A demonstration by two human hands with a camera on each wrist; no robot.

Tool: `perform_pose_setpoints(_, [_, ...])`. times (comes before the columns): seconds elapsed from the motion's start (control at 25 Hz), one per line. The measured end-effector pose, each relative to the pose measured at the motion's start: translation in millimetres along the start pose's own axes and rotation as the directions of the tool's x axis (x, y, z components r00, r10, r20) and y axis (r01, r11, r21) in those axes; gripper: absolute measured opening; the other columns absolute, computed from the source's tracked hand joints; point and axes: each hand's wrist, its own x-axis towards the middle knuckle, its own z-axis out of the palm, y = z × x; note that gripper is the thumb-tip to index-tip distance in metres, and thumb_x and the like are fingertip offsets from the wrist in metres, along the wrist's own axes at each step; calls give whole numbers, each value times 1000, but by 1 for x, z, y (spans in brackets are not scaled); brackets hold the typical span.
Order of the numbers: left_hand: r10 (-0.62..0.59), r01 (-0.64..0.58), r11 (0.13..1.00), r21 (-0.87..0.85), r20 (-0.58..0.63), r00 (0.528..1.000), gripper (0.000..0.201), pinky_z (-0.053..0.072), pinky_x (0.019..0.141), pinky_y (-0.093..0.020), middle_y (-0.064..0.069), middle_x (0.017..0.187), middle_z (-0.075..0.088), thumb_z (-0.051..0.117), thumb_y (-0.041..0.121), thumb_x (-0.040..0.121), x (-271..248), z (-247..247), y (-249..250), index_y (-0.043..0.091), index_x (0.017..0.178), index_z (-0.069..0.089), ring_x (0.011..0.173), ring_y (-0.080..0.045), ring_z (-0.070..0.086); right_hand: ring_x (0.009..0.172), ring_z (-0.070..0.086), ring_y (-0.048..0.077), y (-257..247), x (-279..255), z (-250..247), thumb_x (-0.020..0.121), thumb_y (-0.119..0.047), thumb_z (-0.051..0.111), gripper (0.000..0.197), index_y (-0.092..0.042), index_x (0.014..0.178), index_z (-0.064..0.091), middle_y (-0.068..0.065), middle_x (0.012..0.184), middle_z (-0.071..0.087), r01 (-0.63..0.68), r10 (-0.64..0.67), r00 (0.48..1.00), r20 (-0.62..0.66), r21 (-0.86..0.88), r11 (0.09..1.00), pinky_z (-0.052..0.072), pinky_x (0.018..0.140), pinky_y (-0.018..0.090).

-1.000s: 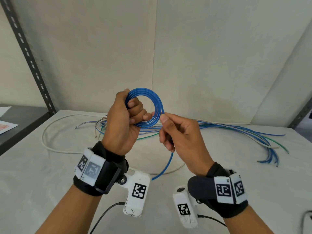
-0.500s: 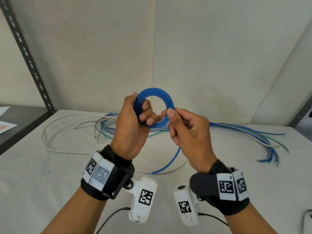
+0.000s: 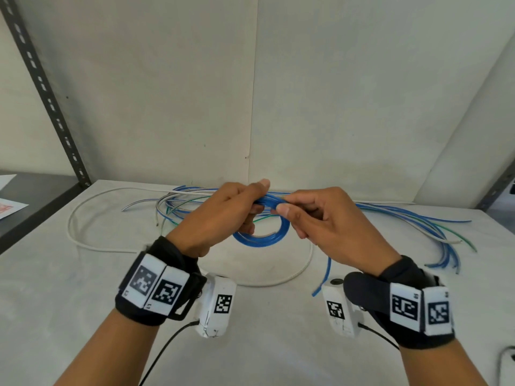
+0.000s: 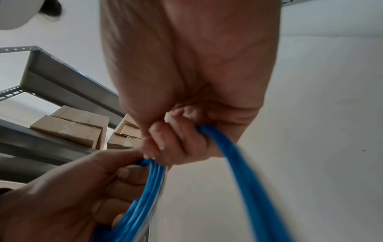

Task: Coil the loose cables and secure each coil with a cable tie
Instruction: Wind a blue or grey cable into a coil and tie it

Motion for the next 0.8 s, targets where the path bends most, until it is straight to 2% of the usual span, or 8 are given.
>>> perform_pose_setpoints(0.12, [40,-53,991,-127,-107,993,56,41,64,-35,8,55,23,45,36,106,3,-3,3,27,51,36,48,-13,25,55,47,6,6,4,1,102,-26,58,21,-18,108,76,-3,60,56,18,-7,991,-135,76,997,39,56,22])
perform_pose_setpoints(0.24, [30,-84,944,-319,-170,985,49,41,57,-29,7,53,20,41,33,107,4,-12,8,20,61,31,45,-12,19,56,53,8,7,7,3,99,-24,60,22,-17,113,75,-5,66,62,1,48,970,-237,202,979,45,56,21])
perform_pose_setpoints(0.36, [15,-104,894,-436,-204,979,48,41,53,-26,6,51,18,38,34,108,4,-14,11,19,63,29,44,-12,16,64,62,14,3,8,14,98,-19,60,19,-18,112,74,2,76,69,-28,102,978,-182,368,929,55,58,26])
perform_pose_setpoints(0.44, [18,-127,881,-456,-236,972,49,40,55,-28,6,51,18,37,35,108,3,-11,11,19,63,28,44,-12,17,69,66,16,1,8,24,98,-17,60,21,-13,114,73,5,80,70,-50,132,979,-153,445,894,59,60,30])
perform_pose_setpoints(0.52, [26,-162,864,-477,-279,960,48,39,57,-29,6,51,19,38,35,108,3,-5,11,19,63,28,45,-12,17,72,69,14,1,8,30,97,-18,61,24,-8,116,73,0,78,71,-36,129,975,-179,446,894,61,62,32])
perform_pose_setpoints(0.64, [9,-200,810,-551,-329,944,47,38,54,-28,5,53,18,38,34,108,3,6,10,19,65,28,45,-13,16,76,72,10,2,9,34,97,-22,63,23,-14,115,74,-6,82,74,19,71,963,-260,328,944,60,63,27])
perform_pose_setpoints(0.8, [-12,-216,752,-623,-340,940,48,36,55,-29,6,50,16,36,34,108,7,19,3,18,64,28,44,-12,15,79,72,12,4,10,37,92,-32,63,21,-23,107,75,0,88,77,18,105,940,-324,353,935,55,59,21])
